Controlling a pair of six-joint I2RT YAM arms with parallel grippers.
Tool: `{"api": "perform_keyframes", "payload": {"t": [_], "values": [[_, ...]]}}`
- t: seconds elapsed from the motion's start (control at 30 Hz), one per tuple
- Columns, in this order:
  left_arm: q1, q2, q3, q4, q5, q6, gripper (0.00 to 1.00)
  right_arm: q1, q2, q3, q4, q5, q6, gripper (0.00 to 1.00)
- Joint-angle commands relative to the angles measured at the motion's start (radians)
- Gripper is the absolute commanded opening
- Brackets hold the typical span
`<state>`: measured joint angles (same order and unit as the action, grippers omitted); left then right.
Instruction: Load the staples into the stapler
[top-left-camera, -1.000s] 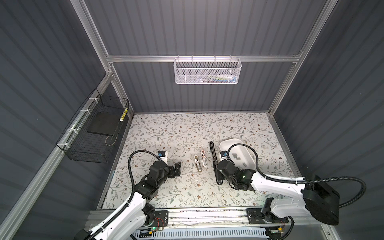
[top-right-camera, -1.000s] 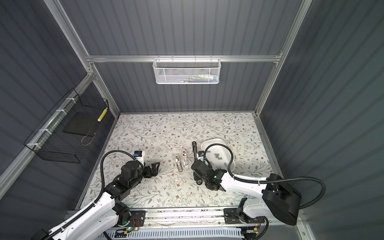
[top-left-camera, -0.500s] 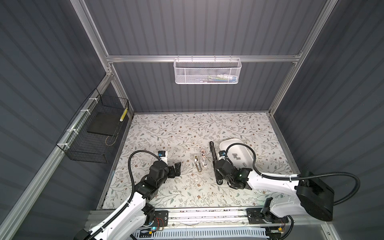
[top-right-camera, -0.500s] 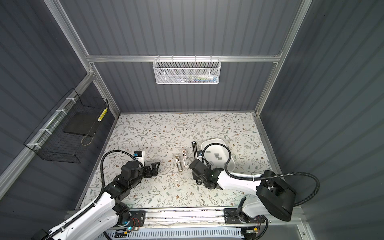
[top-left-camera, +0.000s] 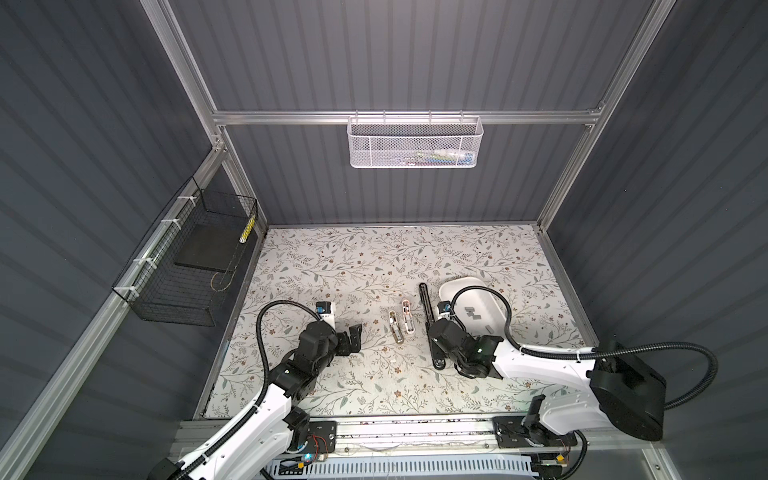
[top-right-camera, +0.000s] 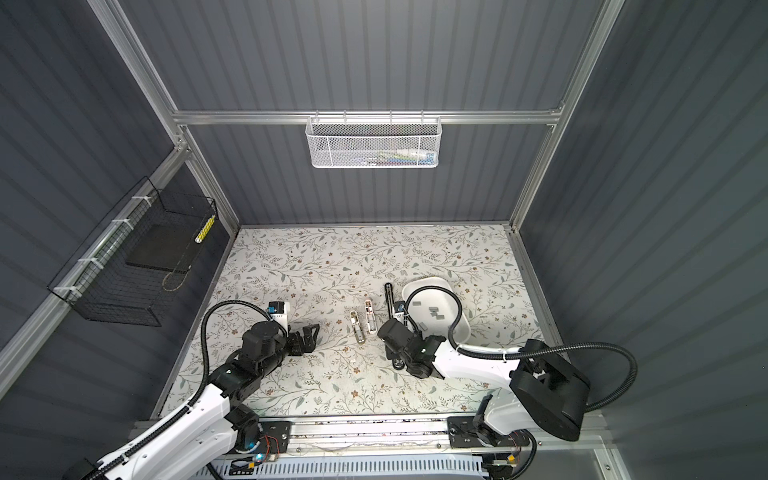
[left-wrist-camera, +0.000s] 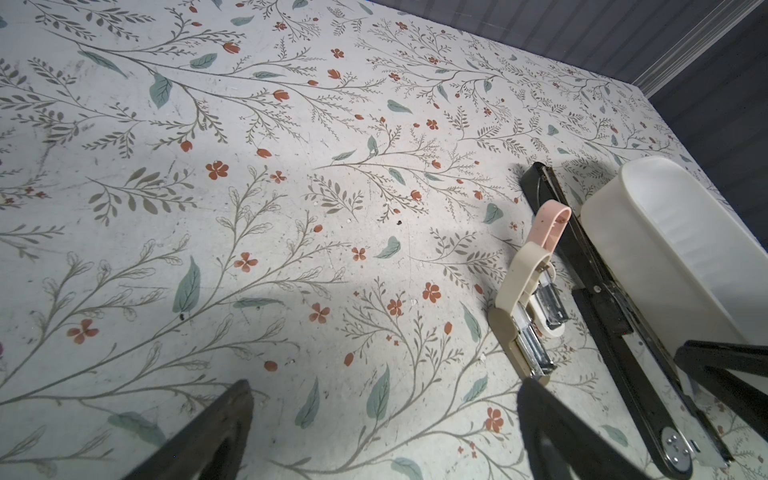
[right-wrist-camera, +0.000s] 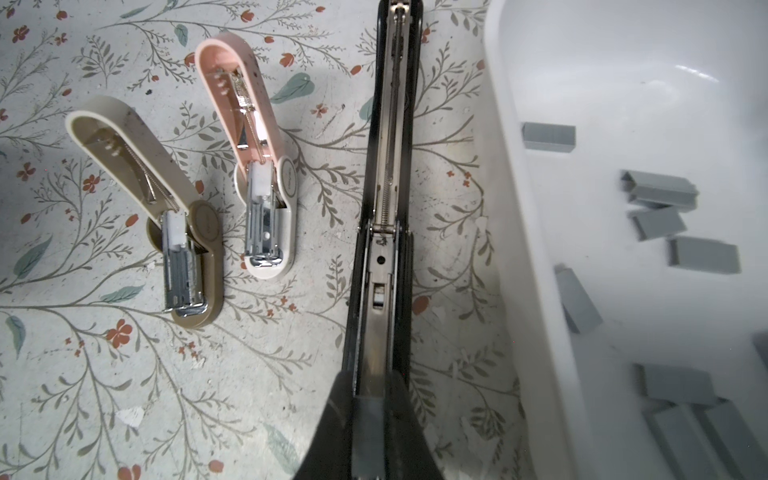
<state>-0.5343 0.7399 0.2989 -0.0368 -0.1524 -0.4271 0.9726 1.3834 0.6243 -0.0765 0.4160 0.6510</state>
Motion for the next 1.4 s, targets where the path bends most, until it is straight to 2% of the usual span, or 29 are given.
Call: {"api": "perform_keyframes", "payload": {"t": [0.0,0.8,1.37], "values": [[-0.001,-0.003,0.003,0.003,-0.002,0.001,0.99,0.003,0.018,0.025,-0.016,0.023,0.004,0.02],[-0.001,-0.002,0.003,0.003,-0.002,-0.001,0.99,0.003,0.052,0.026,-0.013,0.031,0.01,0.02],[0.0,0.003,0.003,0.003,-0.002,-0.002,0.99,0.005,0.016,-0.01,-0.002,0.03,0.015,0.01]]}}
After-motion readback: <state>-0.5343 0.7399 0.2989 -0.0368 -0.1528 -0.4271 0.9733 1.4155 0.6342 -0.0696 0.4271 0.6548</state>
